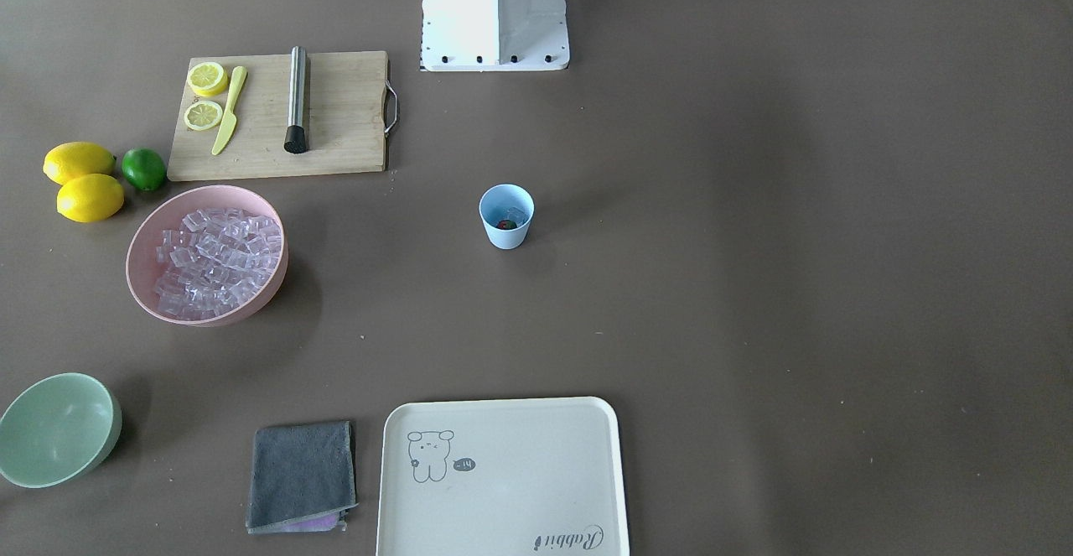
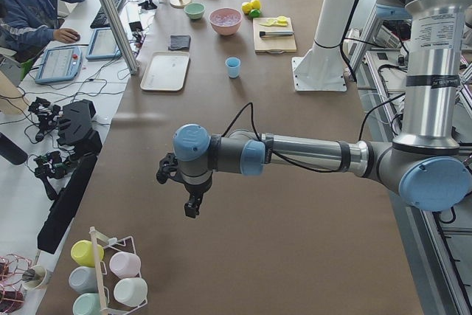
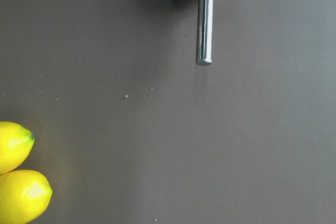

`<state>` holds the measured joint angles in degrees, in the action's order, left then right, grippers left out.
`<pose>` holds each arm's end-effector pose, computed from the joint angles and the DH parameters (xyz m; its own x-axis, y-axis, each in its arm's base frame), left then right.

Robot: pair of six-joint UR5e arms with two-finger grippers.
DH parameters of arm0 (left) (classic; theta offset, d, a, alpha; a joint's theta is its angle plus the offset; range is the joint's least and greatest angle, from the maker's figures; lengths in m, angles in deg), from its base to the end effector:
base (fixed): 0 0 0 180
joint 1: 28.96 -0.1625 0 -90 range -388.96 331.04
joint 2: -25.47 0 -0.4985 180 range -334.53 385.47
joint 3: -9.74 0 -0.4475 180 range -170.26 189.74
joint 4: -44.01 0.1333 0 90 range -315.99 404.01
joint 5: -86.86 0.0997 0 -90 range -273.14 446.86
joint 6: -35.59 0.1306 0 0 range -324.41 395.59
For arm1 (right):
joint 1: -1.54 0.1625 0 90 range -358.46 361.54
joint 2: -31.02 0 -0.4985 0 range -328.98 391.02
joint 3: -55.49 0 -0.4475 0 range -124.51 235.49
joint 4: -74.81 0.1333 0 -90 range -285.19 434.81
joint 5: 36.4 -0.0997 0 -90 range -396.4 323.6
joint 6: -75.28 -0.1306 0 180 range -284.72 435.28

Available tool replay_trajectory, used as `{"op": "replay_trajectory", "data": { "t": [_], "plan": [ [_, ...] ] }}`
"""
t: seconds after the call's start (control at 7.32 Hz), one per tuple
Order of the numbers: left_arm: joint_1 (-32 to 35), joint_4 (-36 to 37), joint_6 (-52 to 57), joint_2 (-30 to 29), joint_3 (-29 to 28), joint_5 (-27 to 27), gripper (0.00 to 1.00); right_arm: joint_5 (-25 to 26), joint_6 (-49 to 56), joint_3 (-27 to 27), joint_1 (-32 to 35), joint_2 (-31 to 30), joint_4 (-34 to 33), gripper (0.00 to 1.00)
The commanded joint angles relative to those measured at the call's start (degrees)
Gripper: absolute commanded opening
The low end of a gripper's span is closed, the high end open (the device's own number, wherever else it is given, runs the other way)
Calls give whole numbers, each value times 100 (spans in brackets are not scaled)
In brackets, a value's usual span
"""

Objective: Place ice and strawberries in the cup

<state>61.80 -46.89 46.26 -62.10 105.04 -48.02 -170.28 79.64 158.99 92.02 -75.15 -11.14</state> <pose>-0.0482 -0.5308 0.7239 0.6993 0.2211 -0.6797 -0.1183 0.9736 0.1950 0.0462 -0.4098 0.7538 0.7195 -0.0866 0.6891 0.0465 0.9960 0.0767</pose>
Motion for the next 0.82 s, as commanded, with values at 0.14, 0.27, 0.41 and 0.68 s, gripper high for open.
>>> {"op": "replay_trajectory", "data": {
  "t": [0.14,0.27,0.41,0.68],
  "plan": [
    [74,-129,-249,337,-187,410,98,249,-49,22,-365,18,-36,100],
    [74,-147,-388,459,-152,366,98,240,-67,30,-365,18,-36,100],
    [74,-165,-399,486,-13,357,98,249,-58,22,-365,0,-27,100],
    [56,-191,-346,443,7,348,98,258,-14,13,-365,-17,17,100]
  ]
}}
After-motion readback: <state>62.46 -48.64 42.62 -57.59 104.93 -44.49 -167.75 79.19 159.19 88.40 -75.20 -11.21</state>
